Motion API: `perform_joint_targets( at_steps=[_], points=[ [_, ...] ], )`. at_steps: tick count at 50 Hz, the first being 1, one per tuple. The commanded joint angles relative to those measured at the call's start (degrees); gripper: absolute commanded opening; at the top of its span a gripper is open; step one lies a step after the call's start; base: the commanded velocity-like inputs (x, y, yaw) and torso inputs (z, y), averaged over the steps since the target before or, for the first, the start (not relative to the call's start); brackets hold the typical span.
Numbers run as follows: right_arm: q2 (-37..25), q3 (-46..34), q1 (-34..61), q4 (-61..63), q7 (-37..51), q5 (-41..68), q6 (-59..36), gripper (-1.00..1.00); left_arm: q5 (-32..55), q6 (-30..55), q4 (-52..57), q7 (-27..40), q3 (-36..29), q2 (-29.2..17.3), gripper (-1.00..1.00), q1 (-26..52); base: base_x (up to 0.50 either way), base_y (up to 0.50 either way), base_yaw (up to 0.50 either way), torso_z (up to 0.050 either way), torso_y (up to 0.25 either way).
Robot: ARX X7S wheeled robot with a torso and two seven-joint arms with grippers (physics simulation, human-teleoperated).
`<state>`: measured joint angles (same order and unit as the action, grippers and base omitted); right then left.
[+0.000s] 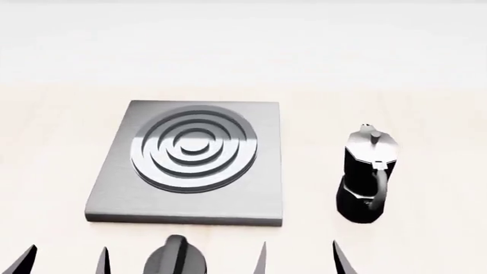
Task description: Put the moka pot on the stove.
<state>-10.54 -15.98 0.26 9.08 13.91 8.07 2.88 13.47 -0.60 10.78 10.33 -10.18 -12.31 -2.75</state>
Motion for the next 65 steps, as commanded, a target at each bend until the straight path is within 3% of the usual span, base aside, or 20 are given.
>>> perform_joint_targets(
  at_steps=[1,32,65],
  points=[
    [-0.23,-0.31,0.00,-0.03,0.40,0.33,0.37,1.00,0.35,-0.07,0.11,0.42,-0.43,-0.45,1.00,-0.03,0.00,0.23,0.00,0.000,0.000],
    [-1.02,-1.16,-0.42,0.58,2.10,1.00,0.95,1.00,0.15,-0.42,-0.76,1.12,-1.86,-1.29,1.00,0.40,0.00,0.23,0.00,0.000,0.000],
    [-1.52,-1.29,-0.34,-1.19,3.94,2.11,1.76,1.00,1.74,-0.61,-2.48,1.21,-3.18,-1.24,1.00,1.18,0.00,0.01,0.00,0.000,0.000]
  ],
)
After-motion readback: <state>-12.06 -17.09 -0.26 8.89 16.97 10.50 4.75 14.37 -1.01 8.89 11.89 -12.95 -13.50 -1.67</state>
